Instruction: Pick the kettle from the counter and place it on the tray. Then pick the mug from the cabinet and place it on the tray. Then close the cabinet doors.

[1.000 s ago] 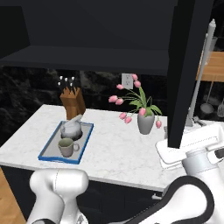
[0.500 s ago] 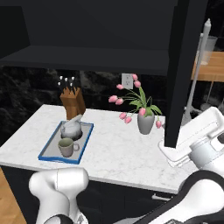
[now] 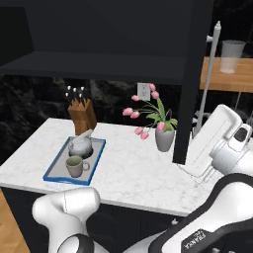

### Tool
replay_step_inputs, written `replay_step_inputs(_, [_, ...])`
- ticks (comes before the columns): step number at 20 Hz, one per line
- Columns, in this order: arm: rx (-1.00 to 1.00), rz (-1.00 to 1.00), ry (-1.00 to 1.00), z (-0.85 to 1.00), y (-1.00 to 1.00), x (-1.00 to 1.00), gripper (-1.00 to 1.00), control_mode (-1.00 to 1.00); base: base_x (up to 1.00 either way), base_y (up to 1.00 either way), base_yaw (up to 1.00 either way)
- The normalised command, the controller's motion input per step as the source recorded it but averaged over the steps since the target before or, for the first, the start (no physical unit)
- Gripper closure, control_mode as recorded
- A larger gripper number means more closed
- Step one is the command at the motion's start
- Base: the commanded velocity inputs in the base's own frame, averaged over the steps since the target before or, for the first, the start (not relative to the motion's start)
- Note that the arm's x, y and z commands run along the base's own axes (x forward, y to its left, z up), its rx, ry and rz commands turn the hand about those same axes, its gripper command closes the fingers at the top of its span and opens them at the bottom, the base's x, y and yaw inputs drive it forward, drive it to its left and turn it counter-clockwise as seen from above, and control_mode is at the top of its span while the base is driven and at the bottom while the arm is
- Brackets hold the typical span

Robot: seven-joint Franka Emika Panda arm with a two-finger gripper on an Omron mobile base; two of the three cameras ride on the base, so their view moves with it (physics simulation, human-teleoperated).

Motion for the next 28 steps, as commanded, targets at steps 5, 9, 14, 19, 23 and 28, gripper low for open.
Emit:
replay_step_inputs(5, [-0.20, 0.00, 0.04, 0.01, 0.64, 0.06, -1.00, -1.00, 0.00, 0.00, 0.00])
replay_step_inputs(9, [-0.18, 0.00, 0.12, 0.00, 0.70, 0.24, -1.00, -1.00, 0.00, 0.00, 0.00])
replay_step_inputs(14, [-0.14, 0.00, 0.16, 0.00, 0.68, 0.46, -1.00, -1.00, 0.00, 0.00, 0.00])
replay_step_inputs(19, [-0.09, 0.00, 0.10, 0.00, 0.56, 0.65, -1.00, -1.00, 0.00, 0.00, 0.00])
replay_step_inputs(23, [-0.03, 0.00, 0.02, 0.00, 0.38, 0.76, -1.00, -1.00, 0.00, 0.00, 0.00])
replay_step_inputs(28, [-0.01, -0.02, 0.00, 0.00, 0.25, 0.79, -1.00, -1.00, 0.00, 0.00, 0.00])
